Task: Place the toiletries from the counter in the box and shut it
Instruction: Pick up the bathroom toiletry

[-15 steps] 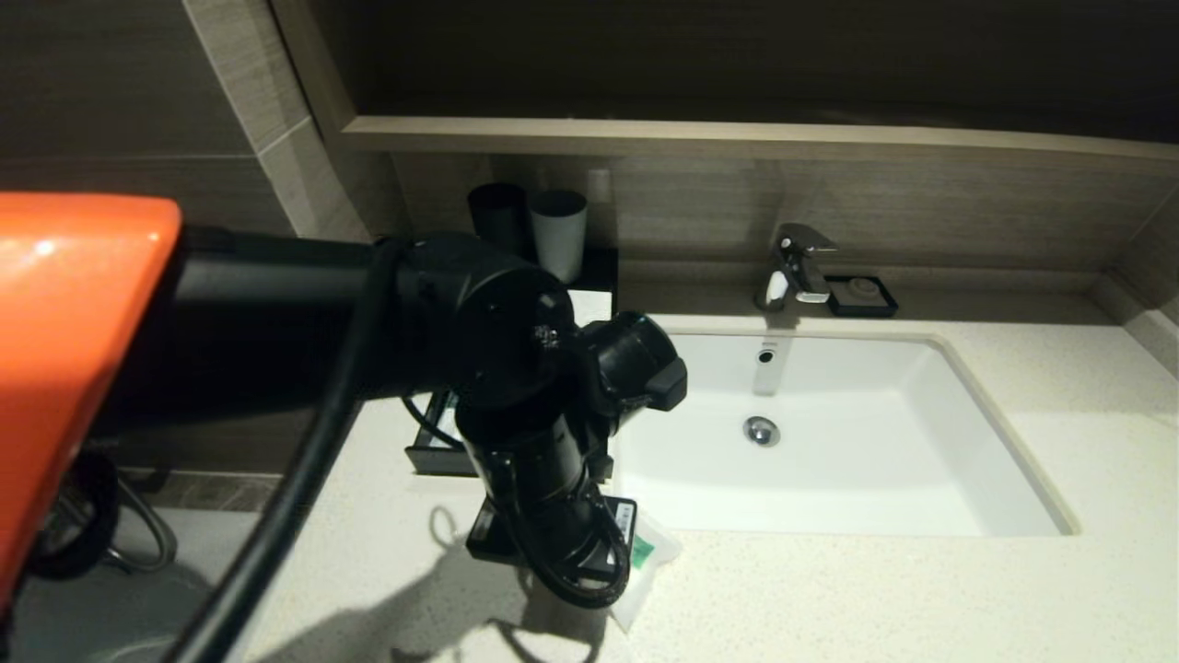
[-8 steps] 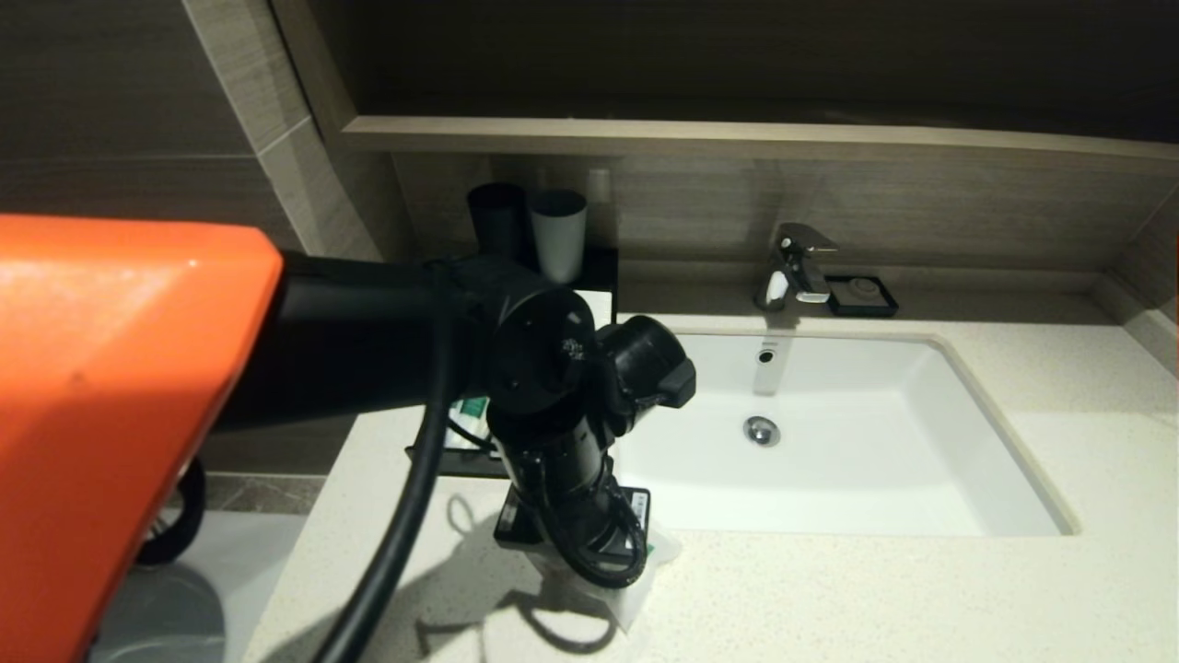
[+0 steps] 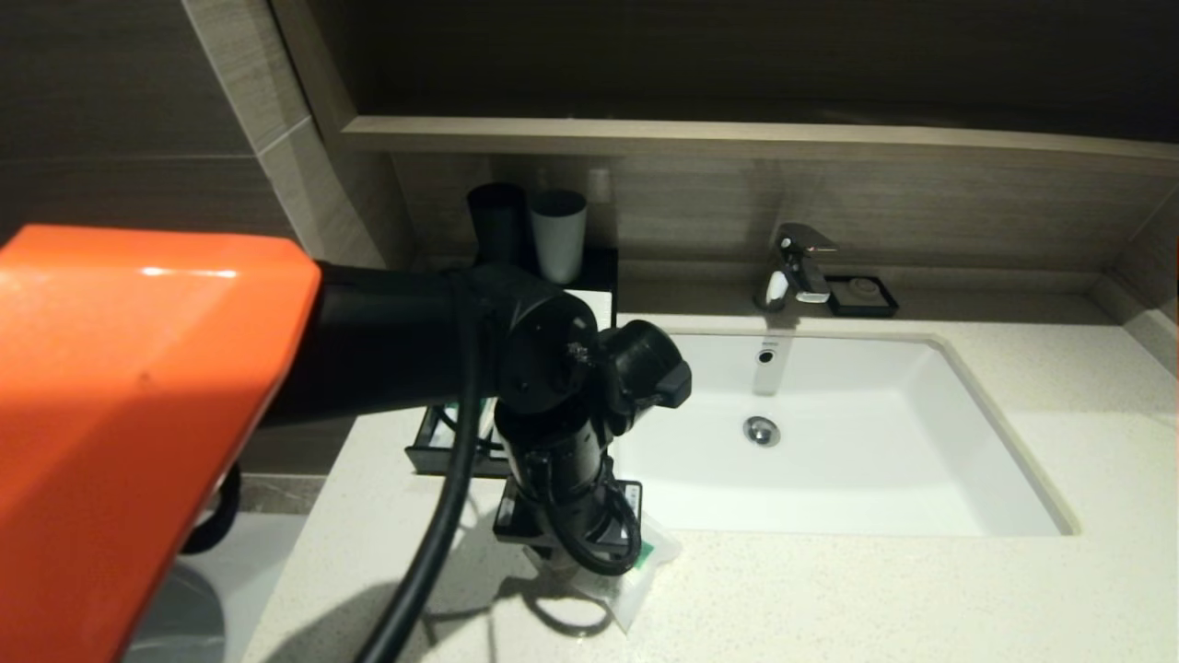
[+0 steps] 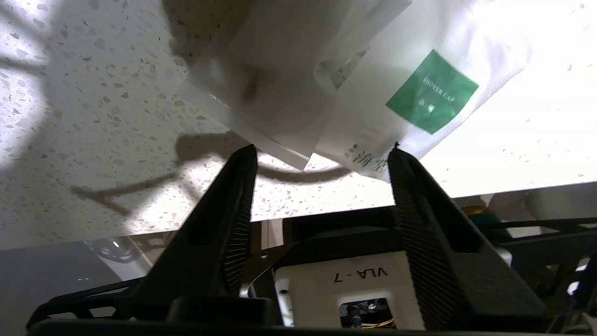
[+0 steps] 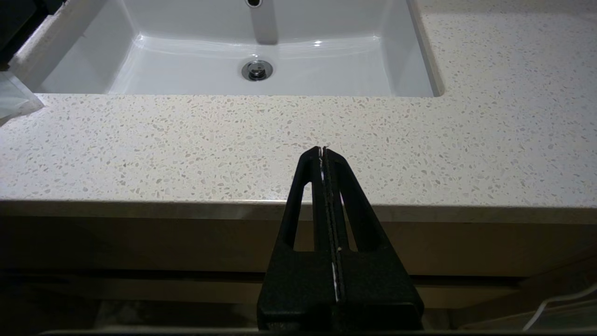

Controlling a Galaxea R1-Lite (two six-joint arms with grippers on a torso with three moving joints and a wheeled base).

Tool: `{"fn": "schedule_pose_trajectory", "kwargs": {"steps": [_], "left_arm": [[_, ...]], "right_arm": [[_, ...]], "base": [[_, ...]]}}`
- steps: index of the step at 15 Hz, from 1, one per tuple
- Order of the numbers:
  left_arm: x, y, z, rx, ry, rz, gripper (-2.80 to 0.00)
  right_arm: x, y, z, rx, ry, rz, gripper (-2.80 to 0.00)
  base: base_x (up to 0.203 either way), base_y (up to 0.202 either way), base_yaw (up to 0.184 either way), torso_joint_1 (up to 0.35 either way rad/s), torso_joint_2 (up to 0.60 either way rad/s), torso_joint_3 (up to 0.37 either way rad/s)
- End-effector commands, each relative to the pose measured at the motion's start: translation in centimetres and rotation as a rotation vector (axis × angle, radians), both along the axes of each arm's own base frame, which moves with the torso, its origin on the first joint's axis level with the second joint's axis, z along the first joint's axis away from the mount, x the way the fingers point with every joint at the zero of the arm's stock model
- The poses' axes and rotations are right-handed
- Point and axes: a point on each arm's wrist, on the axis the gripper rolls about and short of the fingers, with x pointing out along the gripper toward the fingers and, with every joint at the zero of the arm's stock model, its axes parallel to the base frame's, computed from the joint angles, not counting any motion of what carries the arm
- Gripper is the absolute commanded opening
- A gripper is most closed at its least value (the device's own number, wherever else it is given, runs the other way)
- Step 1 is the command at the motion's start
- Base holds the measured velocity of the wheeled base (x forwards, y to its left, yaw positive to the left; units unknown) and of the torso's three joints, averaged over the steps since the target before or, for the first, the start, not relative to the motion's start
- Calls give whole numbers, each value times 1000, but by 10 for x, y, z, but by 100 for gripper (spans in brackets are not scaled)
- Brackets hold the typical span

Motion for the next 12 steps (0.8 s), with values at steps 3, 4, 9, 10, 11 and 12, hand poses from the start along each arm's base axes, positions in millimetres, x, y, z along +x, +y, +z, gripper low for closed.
{"fn": "schedule_pose_trajectory", "kwargs": {"steps": [3, 4, 9, 10, 11, 12], "left_arm": [[9, -2, -10, 19, 7, 27, 0], [11, -3, -10, 14, 4, 32, 0], [15, -3, -12, 25, -9, 69, 0], [16, -3, -13, 24, -10, 69, 0], [18, -5, -16, 26, -10, 71, 0], [18, -6, -18, 25, -16, 74, 0]], "right_arm": [[0, 0, 0, 0, 1, 1, -280], [0, 0, 0, 0, 0, 0, -280], [0, 0, 0, 0, 0, 0, -280], [0, 0, 0, 0, 0, 0, -280], [0, 0, 0, 0, 1, 0, -280], [0, 0, 0, 0, 1, 0, -280]], "base": [[0, 0, 0, 0, 0, 0], [0, 0, 0, 0, 0, 0], [0, 0, 0, 0, 0, 0], [0, 0, 0, 0, 0, 0], [0, 0, 0, 0, 0, 0], [0, 0, 0, 0, 0, 0]]}}
